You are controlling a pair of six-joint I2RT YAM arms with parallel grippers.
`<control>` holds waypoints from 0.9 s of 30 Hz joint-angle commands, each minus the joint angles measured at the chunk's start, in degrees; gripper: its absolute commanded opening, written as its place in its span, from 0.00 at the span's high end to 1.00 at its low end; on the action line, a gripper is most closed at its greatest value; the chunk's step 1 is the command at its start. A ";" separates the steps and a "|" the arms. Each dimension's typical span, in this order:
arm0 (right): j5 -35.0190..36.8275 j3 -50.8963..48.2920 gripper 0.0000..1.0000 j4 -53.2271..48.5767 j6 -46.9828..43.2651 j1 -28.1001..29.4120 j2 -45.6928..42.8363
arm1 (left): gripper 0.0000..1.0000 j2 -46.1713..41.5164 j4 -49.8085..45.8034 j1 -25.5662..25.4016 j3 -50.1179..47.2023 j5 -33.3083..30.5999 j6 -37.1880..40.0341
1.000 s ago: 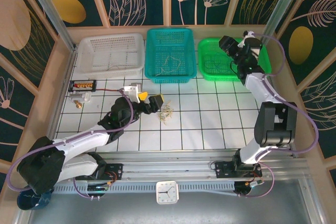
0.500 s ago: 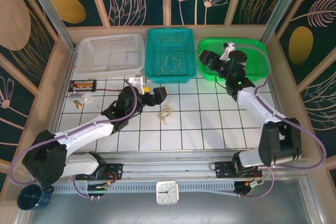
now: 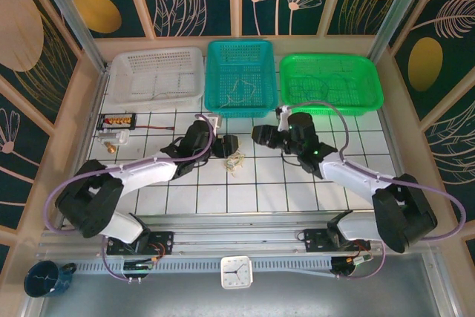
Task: Untangle the cables
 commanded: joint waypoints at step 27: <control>0.90 -4.26 0.47 10.37 2.62 8.74 13.67 | 0.99 6.83 4.68 0.47 -1.11 7.84 1.89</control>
